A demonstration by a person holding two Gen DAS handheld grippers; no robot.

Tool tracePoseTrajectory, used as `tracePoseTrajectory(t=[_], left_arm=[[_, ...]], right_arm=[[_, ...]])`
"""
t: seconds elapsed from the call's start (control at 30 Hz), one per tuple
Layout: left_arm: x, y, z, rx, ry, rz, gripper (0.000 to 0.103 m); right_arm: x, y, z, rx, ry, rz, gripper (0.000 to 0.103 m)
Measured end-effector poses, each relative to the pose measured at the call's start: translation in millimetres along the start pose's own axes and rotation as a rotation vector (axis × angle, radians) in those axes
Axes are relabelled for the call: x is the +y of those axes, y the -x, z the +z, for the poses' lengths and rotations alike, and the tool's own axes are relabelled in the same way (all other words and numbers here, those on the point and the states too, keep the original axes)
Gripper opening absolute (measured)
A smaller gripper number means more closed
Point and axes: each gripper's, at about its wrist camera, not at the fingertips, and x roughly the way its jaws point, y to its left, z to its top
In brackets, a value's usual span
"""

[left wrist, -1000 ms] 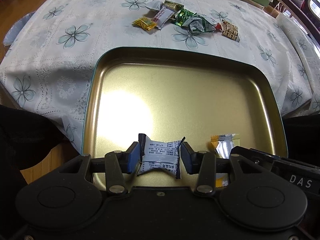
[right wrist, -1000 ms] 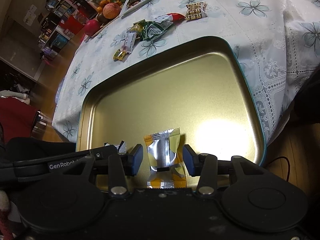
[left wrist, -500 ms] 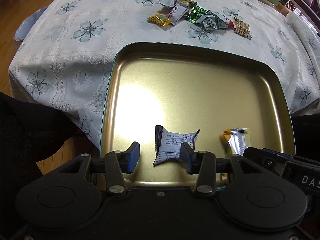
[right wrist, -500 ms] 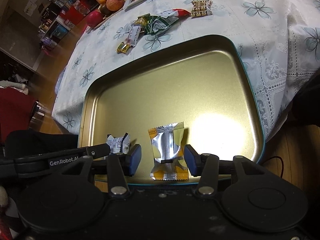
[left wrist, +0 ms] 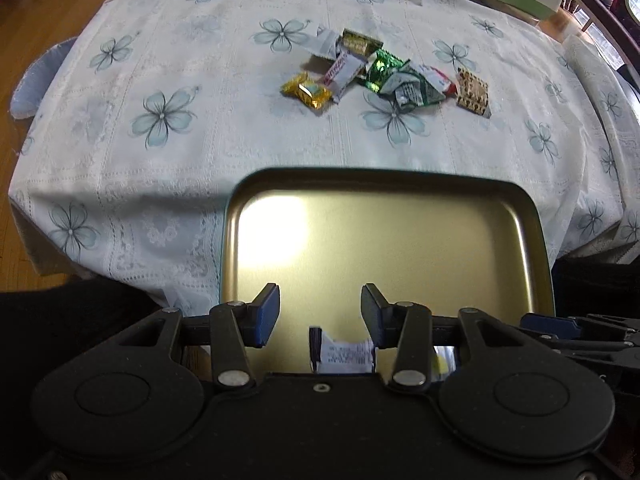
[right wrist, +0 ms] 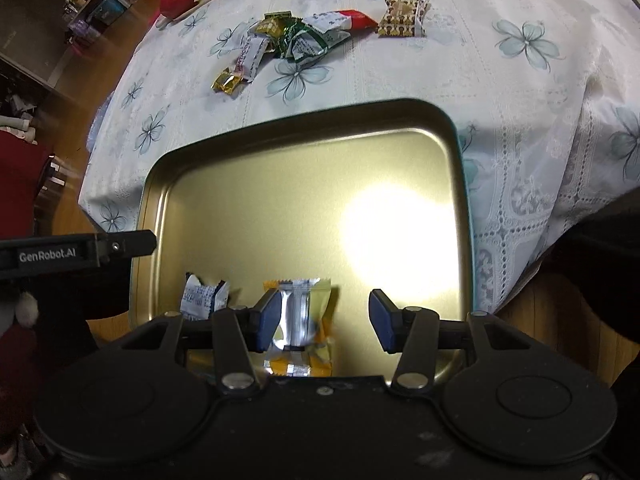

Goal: Organize snacks
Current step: 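Grasp the white bar with the left tool while the right tool grasps the brown packet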

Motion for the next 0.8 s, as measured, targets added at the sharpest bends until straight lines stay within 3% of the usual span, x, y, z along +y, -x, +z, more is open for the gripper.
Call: tracePoseTrajectory(t=[0.37,0.8], left_arm=[[21,-9,90,-0.071,0.041,0.021,0.052],[24,-53,175,-0.086,0.072,0.009,0.052]], right_arm=[[-7,3,103,-0.063,0.010,-0.060,0.051],[-40,-32,232,-0.134,-0.146,-0.155,0.051]])
